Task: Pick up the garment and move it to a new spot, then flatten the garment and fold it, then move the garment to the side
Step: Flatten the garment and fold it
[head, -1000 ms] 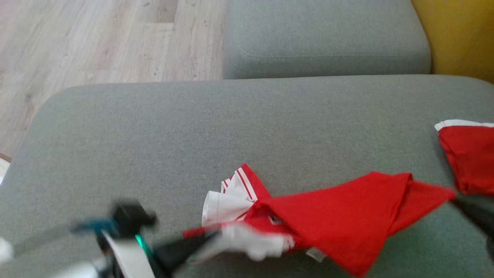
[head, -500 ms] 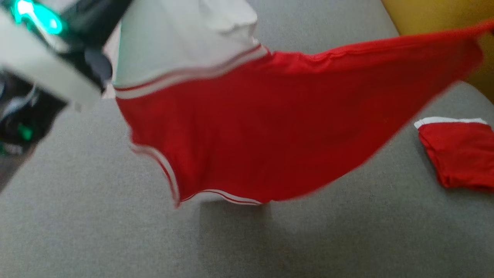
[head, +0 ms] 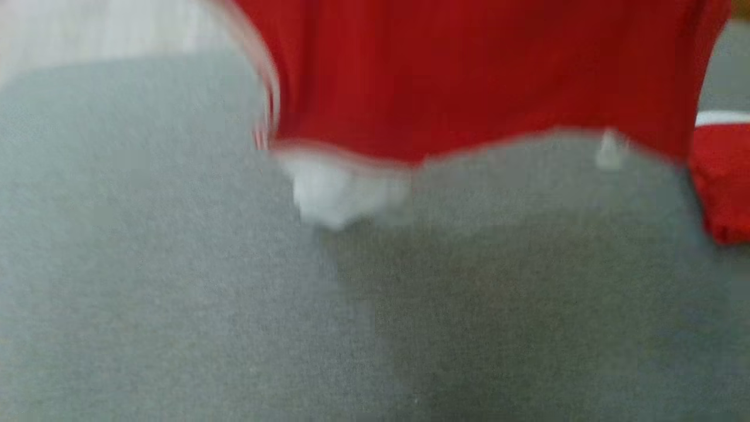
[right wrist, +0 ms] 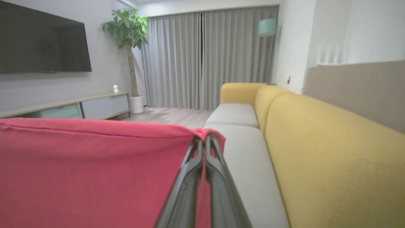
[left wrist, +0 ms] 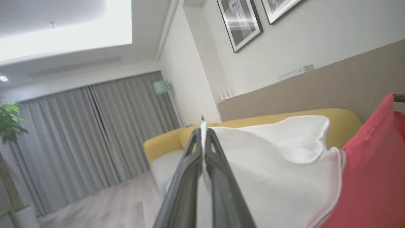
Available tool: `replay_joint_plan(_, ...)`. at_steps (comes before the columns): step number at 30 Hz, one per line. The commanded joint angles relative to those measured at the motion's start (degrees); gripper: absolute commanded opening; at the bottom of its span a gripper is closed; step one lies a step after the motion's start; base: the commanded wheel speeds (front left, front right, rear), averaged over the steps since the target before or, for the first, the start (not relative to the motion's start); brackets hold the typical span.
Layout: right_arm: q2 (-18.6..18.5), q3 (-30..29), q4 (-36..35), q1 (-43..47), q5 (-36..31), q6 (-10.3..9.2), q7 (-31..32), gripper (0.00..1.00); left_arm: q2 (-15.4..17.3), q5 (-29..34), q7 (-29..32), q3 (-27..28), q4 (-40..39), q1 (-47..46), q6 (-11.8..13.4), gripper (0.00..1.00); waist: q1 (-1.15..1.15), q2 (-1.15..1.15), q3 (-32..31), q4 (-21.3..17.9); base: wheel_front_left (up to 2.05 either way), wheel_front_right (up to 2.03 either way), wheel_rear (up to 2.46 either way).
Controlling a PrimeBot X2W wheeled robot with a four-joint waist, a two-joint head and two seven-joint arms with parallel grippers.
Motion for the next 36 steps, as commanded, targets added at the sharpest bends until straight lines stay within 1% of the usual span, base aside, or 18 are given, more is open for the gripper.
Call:
replay_joint_plan(1, 1.6, 0.12, 2.38, -4.89, -2.49, -0.04, -3.94, 0.0, -0.35, 4.74, -4.38, 2.02, 4.42, -6.95, 0.83, 0.0, -0.02, 0.0, 9.46, -0.36, 0.0, 0.0, 0.0)
replay_joint_plan(3, 3.76, -0.2, 6.85, -9.18, -4.67, -0.04, -8.69, 0.0, -2.54, 9.49, -10.11, 2.07, 9.88, -10.86, 3.84, 0.0, -0.02, 0.0, 12.56, -0.56, 0.0, 0.0, 0.0)
replay_joint_plan(5, 5.46, -0.55, 10.77, -13.38, -7.1, -0.04, -13.84, 0.0, -4.88, 12.63, -13.64, 2.84, 13.96, -14.54, 6.97, 0.0, -0.02, 0.0, 15.49, -0.73, 0.0, 0.0, 0.0)
replay_joint_plan(7, 6.84, -0.62, 13.79, -16.84, -9.15, -0.04, -19.31, 0.0, -7.05, 15.26, -15.14, 4.12, 15.84, -17.5, 9.3, 0.0, -0.02, 0.0, 17.89, -0.58, 0.0, 0.0, 0.0)
replay_joint_plan(8, 7.31, -0.46, 15.16, -18.14, -9.75, -0.04, -21.36, 0.0, -7.91, 16.54, -15.37, 5.05, 15.82, -18.68, 10.12, 0.0, -0.02, 0.0, 19.05, -0.41, 0.0, 0.0, 0.0)
replay_joint_plan(9, 7.73, 0.17, 16.19, -18.97, -10.06, -0.04, -22.8, 0.0, -8.75, 17.64, -15.42, 6.67, 14.46, -19.27, 10.38, 0.0, -0.02, 0.0, 20.03, -0.2, 0.0, 0.0, 0.0)
replay_joint_plan(11, 7.74, 2.63, 17.45, -19.44, -10.37, -0.04, -24.24, 0.0, -9.7, 20.38, -15.46, 9.12, 11.32, -18.02, 9.91, 0.0, -0.02, 0.0, 21.37, 0.42, 0.0, 0.0, 0.0)
replay_joint_plan(13, 7.27, 4.58, 18.53, -18.95, -9.6, -0.04, -25.28, 0.0, -10.32, 22.33, -15.47, 10.92, 8.93, -14.93, 8.71, 0.0, -0.02, 0.0, 22.03, 1.1, 0.0, 0.0, 0.0)
replay_joint_plan(14, 6.7, 6.76, 19.39, -17.49, -8.51, -0.04, -25.87, 0.0, -10.68, 23.89, -15.48, 12.4, 7.0, -11.21, 7.62, 0.0, -0.02, 0.0, 21.95, 1.7, 0.0, 0.0, 0.0)
replay_joint_plan(15, 6.7, 6.76, 19.39, -17.49, -8.51, -0.04, -25.87, 0.0, -10.68, 23.89, -15.48, 12.4, 7.0, -11.21, 7.62, 0.0, -0.02, 0.0, 21.95, 1.7, 0.0, 0.0, 0.0)
replay_joint_plan(17, 5.94, 9.05, 19.86, -15.47, -7.39, -0.04, -26.34, 0.0, -10.61, 25.03, -15.48, 13.62, 4.84, -6.84, 6.35, 0.0, -0.02, 0.0, 21.38, 2.15, 0.0, 0.0, 0.0)
replay_joint_plan(20, 4.71, 11.23, 19.86, -11.13, -4.46, -0.04, -27.1, 0.0, -10.16, 25.71, -15.49, 14.96, 1.32, 1.28, 4.47, 0.0, -0.02, 0.0, 19.23, 2.76, 0.0, 0.0, 0.0)
replay_joint_plan(22, 3.76, 12.8, 19.37, -6.95, -2.34, -0.04, -27.42, 0.0, -9.25, 25.84, -15.49, 15.15, -1.09, 7.67, 3.37, 0.0, -0.02, 0.0, 16.98, 3.01, 0.0, 0.0, 0.0)
replay_joint_plan(26, 1.25, 15.52, 17.41, 3.29, 2.41, -0.04, -27.79, 0.0, -7.06, 23.86, -15.49, 15.16, -6.12, 21.76, 1.8, 0.0, -0.02, 0.0, 11.61, 3.18, 0.0, 0.0, 0.0)
replay_joint_plan(31, -1.45, 18.63, 15.06, 16.53, 6.36, -0.04, -28.02, 0.0, -3.13, 21.77, -15.49, 13.37, -11.93, 39.7, 1.28, 0.0, -0.02, 0.0, 5.08, 2.5, 0.0, 0.0, 0.0)
replay_joint_plan(35, -2.48, 20.01, 13.83, 25.8, 8.09, -0.04, -28.12, 0.0, -0.57, 19.99, -15.48, 10.83, -15.61, 53.24, 2.17, 0.0, -0.02, 0.0, 0.59, 1.41, 0.0, 0.0, 0.0)
replay_joint_plan(36, -2.53, 20.07, 13.56, 27.92, 8.38, -0.04, -28.15, 0.0, -0.27, 19.23, -15.48, 10.45, -16.48, 56.45, 2.74, 0.0, -0.02, 0.0, -0.5, 1.1, 0.0, 0.0, 0.0)
